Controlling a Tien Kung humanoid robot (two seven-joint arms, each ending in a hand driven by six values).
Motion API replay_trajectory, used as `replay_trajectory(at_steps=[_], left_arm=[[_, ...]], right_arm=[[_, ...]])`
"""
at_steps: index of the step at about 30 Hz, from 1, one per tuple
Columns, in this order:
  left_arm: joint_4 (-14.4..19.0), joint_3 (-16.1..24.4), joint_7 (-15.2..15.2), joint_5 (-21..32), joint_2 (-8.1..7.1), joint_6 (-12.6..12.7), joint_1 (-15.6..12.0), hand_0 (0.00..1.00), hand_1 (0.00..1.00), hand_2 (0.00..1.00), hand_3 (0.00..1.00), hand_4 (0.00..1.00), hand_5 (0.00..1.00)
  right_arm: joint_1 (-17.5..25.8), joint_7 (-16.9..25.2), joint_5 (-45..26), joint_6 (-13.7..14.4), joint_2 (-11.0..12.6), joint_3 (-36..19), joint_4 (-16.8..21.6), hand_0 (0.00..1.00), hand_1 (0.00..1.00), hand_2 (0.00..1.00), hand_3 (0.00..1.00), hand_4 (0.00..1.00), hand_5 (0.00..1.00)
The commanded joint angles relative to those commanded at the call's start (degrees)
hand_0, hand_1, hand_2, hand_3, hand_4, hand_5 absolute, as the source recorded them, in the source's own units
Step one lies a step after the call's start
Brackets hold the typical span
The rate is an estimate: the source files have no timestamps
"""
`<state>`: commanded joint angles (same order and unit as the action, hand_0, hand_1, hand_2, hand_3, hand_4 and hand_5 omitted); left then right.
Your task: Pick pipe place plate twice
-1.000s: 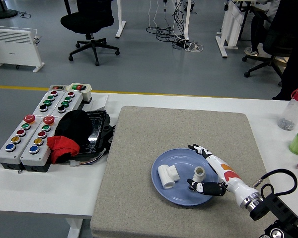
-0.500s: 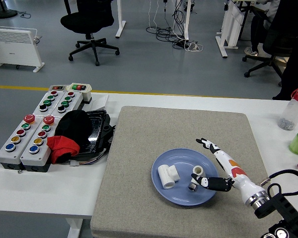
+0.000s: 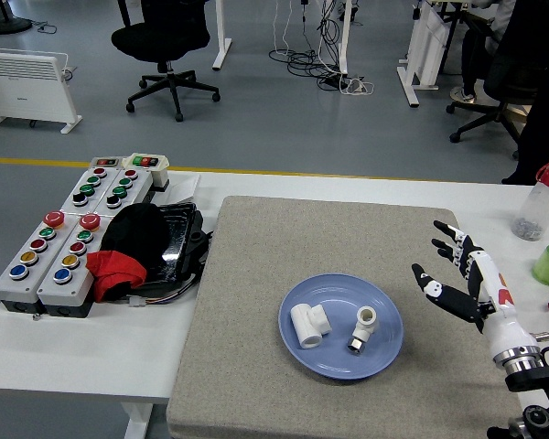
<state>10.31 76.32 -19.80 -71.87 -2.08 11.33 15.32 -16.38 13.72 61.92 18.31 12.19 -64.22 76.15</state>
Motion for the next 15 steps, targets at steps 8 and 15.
replay_trajectory(at_steps=[8, 15], left_arm=[[0.0, 0.1, 0.0, -0.2, -0.03, 0.0, 0.1, 0.715, 0.744, 0.710, 0.651, 0.399, 0.998], [0.0, 0.2, 0.0, -0.4, -0.03, -0.1, 0.1, 0.715, 0.744, 0.710, 0.651, 0.399, 0.998]], right_arm=[[2.6, -2.6, -18.8, -4.5, -0.7, -8.3, -0.5, 0.806, 0.767, 0.845, 0.794, 0.566, 0.419], [3.8, -4.6, -35.6, -7.0, -1.2, -12.4, -0.9, 0.798, 0.760, 0.831, 0.781, 0.568, 0.538]])
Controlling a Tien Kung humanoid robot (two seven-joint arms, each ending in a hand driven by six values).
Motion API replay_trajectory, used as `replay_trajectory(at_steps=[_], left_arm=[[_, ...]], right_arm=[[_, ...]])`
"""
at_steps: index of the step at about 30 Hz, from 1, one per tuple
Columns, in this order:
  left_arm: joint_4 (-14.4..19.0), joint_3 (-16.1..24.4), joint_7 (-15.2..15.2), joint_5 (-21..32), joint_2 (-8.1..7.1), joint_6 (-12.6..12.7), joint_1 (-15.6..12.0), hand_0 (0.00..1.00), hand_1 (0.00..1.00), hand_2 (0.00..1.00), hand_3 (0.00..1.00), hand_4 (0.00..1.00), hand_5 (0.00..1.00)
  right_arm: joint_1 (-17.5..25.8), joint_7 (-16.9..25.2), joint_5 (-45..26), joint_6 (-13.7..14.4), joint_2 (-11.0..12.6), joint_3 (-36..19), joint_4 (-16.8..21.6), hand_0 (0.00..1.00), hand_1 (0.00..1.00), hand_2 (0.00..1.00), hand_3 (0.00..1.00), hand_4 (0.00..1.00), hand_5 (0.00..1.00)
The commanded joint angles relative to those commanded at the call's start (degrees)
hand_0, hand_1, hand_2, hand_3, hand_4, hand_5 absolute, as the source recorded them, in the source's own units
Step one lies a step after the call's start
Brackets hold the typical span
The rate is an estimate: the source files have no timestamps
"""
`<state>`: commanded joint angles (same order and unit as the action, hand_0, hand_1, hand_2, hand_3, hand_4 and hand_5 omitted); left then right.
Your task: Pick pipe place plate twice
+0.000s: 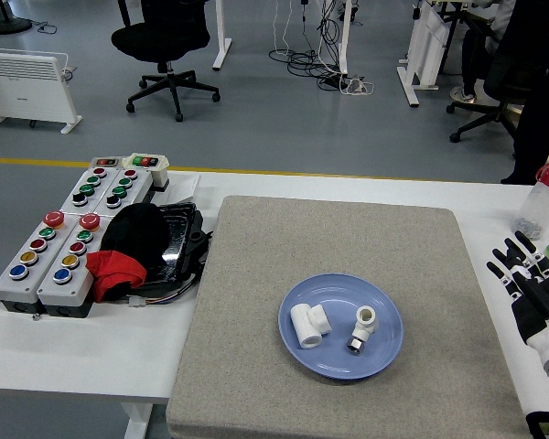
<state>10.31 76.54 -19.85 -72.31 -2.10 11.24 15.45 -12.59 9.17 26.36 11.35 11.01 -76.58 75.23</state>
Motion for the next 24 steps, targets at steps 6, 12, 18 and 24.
replay_trajectory(at_steps=[6, 12, 18, 24], left_arm=[[0.0, -0.1, 0.0, 0.0, 0.01, 0.0, 0.1, 0.715, 0.744, 0.710, 0.650, 0.399, 0.998], [0.0, -0.1, 0.0, 0.0, -0.01, -0.1, 0.1, 0.715, 0.744, 0.710, 0.652, 0.399, 0.998], [0.0, 0.0, 0.0, -0.1, 0.00, -0.1, 0.1, 0.715, 0.743, 0.710, 0.652, 0.399, 0.998], [0.0, 0.1, 0.0, -0.3, 0.01, -0.1, 0.0, 0.715, 0.744, 0.710, 0.652, 0.399, 0.998]], right_arm=[[0.3, -0.5, -5.5, -0.7, -0.1, -0.9, -0.2, 0.796, 0.758, 0.826, 0.777, 0.566, 0.554], [0.4, -0.8, -5.6, -0.8, -0.2, -1.1, -0.3, 0.794, 0.757, 0.827, 0.775, 0.563, 0.564], [0.4, -1.0, -5.8, -0.9, -0.2, -1.2, -0.3, 0.795, 0.757, 0.826, 0.772, 0.562, 0.565], [0.6, -0.9, -5.7, -0.8, -0.2, -1.2, -0.3, 0.794, 0.757, 0.826, 0.771, 0.561, 0.567]])
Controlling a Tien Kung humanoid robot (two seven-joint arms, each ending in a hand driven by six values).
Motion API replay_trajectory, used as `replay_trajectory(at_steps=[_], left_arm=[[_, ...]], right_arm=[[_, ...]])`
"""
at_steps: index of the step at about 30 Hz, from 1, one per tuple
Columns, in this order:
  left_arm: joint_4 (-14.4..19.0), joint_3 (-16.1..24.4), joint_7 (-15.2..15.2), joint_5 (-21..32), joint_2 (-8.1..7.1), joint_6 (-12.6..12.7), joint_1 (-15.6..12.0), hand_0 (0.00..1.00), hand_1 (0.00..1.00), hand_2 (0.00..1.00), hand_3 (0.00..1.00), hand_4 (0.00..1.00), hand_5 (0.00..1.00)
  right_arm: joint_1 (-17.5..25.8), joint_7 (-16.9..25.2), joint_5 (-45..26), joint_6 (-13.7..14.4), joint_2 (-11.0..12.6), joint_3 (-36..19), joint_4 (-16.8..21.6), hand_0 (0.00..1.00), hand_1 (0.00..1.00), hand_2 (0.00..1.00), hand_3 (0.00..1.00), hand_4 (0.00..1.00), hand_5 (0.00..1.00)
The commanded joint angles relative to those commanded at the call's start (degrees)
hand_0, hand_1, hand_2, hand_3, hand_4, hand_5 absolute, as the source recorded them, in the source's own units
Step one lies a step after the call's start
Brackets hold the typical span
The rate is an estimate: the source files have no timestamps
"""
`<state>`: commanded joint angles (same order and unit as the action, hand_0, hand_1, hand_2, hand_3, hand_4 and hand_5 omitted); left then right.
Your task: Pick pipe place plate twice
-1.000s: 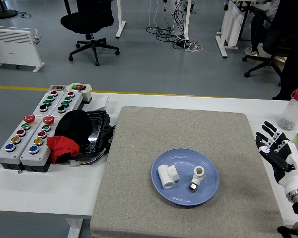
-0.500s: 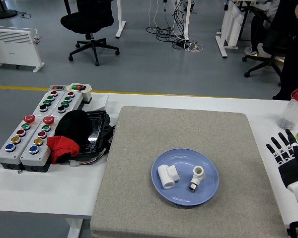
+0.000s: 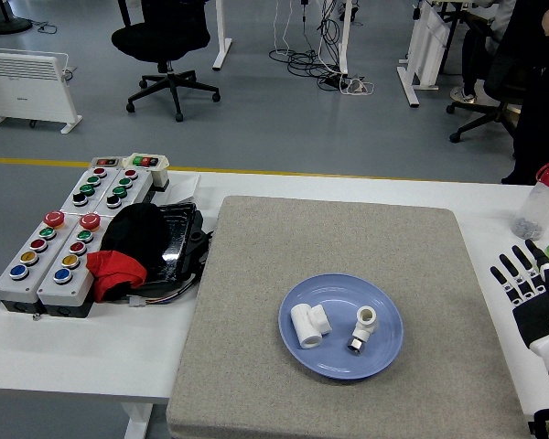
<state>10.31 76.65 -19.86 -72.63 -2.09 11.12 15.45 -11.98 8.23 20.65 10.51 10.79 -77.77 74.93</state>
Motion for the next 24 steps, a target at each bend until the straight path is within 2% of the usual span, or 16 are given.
replay_trajectory(at_steps=[14, 24], left_arm=[[0.0, 0.4, -0.2, -0.8, 0.05, -0.1, -0.4, 0.715, 0.744, 0.710, 0.651, 0.399, 0.998], [0.1, 0.5, -0.3, -1.3, 0.11, -0.2, -0.8, 0.715, 0.743, 0.710, 0.650, 0.399, 0.998]], right_arm=[[0.5, -0.2, 0.1, -0.2, 0.1, 0.1, 0.0, 0.795, 0.755, 0.824, 0.768, 0.561, 0.566], [0.9, -1.0, 0.8, -1.6, 0.1, 0.4, -0.2, 0.797, 0.754, 0.821, 0.762, 0.561, 0.572]])
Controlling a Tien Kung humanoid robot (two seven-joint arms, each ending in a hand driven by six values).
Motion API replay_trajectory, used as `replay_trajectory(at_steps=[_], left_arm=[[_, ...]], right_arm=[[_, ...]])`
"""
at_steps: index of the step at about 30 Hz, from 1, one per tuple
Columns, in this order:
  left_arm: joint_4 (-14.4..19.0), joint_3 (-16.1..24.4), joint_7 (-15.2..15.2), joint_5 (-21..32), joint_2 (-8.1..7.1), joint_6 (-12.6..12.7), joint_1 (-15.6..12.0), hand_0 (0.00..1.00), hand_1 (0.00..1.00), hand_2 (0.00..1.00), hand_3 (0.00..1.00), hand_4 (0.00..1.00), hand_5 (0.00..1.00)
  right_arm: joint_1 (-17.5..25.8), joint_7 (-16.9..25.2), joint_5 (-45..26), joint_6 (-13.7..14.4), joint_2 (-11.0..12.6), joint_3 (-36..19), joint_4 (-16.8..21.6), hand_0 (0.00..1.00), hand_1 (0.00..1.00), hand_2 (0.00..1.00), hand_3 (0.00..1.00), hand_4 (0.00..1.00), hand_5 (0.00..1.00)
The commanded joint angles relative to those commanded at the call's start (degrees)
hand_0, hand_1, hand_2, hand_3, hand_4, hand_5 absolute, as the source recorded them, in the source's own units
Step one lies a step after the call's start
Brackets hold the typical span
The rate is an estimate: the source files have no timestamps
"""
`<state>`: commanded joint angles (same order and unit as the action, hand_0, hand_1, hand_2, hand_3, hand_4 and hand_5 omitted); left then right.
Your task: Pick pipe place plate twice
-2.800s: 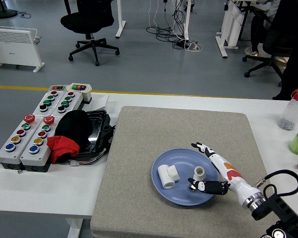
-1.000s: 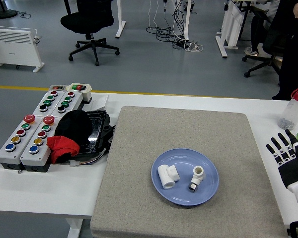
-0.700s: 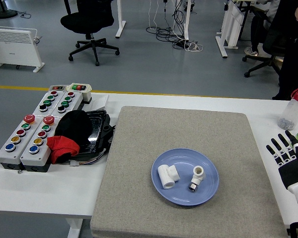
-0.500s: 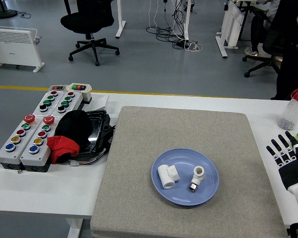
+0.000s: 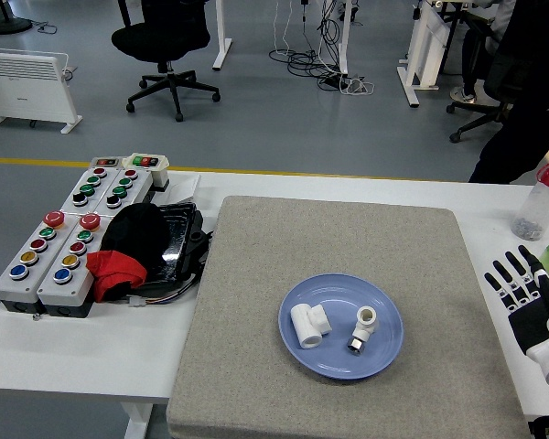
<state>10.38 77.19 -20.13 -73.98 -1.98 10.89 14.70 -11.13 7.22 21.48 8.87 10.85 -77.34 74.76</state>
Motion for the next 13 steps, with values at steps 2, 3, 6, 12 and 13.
replay_trajectory(at_steps=[2, 3, 6, 12, 13], left_arm=[[0.0, 0.0, 0.0, -0.1, -0.01, 0.0, 0.0, 0.715, 0.743, 0.710, 0.650, 0.399, 0.998], [0.0, 0.0, 0.0, -0.1, -0.01, 0.0, 0.0, 0.715, 0.743, 0.710, 0.650, 0.399, 0.998], [0.0, -0.1, 0.1, 0.2, -0.03, 0.0, 0.0, 0.714, 0.743, 0.710, 0.651, 0.399, 0.998], [-0.1, -0.4, 0.2, 0.7, -0.11, 0.1, 0.4, 0.714, 0.743, 0.710, 0.651, 0.399, 0.998], [-0.1, -0.4, 0.2, 0.8, -0.12, 0.1, 0.4, 0.714, 0.743, 0.710, 0.651, 0.399, 0.998]], right_arm=[[0.1, -0.1, 0.2, -0.2, 0.0, 0.0, 0.0, 0.797, 0.754, 0.821, 0.762, 0.561, 0.572], [0.0, -0.1, 0.3, -0.2, 0.0, 0.0, 0.0, 0.797, 0.754, 0.821, 0.762, 0.561, 0.572], [0.0, -0.3, 0.7, -0.7, 0.0, 0.0, 0.0, 0.816, 0.768, 0.828, 0.769, 0.559, 0.581], [-0.3, -0.6, 2.6, -1.7, 0.0, 0.0, 0.0, 0.816, 0.768, 0.828, 0.769, 0.559, 0.581], [-0.3, -0.7, 2.9, -1.7, 0.0, 0.0, 0.0, 0.816, 0.768, 0.828, 0.769, 0.559, 0.581]])
